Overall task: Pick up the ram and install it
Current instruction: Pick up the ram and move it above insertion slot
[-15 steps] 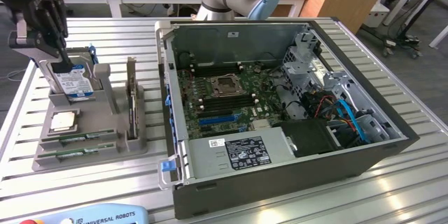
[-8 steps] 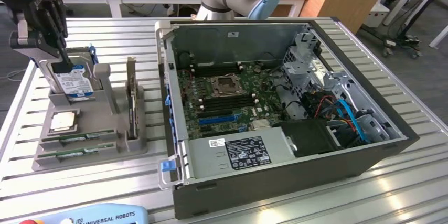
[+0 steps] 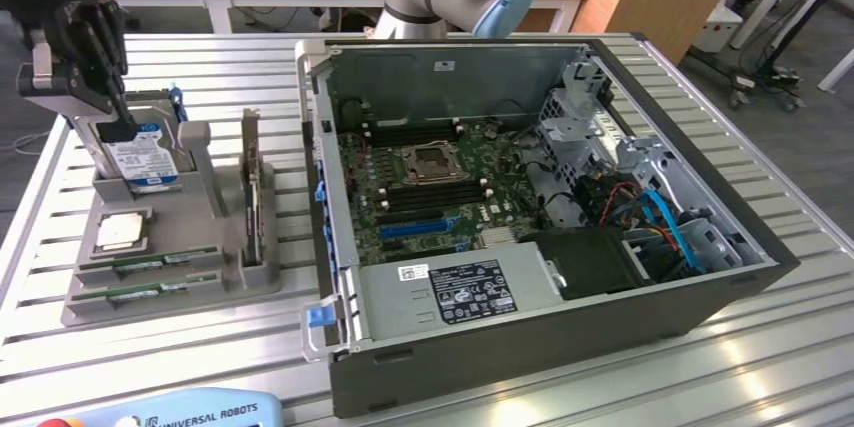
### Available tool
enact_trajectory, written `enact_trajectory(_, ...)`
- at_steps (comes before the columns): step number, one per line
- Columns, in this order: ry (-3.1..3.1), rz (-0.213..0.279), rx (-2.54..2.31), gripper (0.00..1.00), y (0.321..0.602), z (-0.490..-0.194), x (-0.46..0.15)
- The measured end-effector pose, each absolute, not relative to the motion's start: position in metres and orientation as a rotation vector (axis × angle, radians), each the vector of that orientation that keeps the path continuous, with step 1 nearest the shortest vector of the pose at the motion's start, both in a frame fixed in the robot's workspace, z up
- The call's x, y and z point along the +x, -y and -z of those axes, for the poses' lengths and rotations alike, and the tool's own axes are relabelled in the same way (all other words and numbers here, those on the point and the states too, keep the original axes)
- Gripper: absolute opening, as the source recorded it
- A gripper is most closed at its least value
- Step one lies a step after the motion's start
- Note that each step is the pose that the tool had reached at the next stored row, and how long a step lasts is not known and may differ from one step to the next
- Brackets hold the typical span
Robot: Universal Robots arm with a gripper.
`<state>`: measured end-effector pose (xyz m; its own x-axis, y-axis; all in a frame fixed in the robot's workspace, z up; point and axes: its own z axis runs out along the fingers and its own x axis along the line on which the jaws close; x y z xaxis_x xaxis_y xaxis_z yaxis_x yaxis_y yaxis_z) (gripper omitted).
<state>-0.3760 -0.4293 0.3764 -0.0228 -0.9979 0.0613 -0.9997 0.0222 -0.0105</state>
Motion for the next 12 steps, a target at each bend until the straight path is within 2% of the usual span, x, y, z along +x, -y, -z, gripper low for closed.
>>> enact_trajectory(12,2.228,-0.060,2.178,0.10,0.4294,-0.3761,-0.3765)
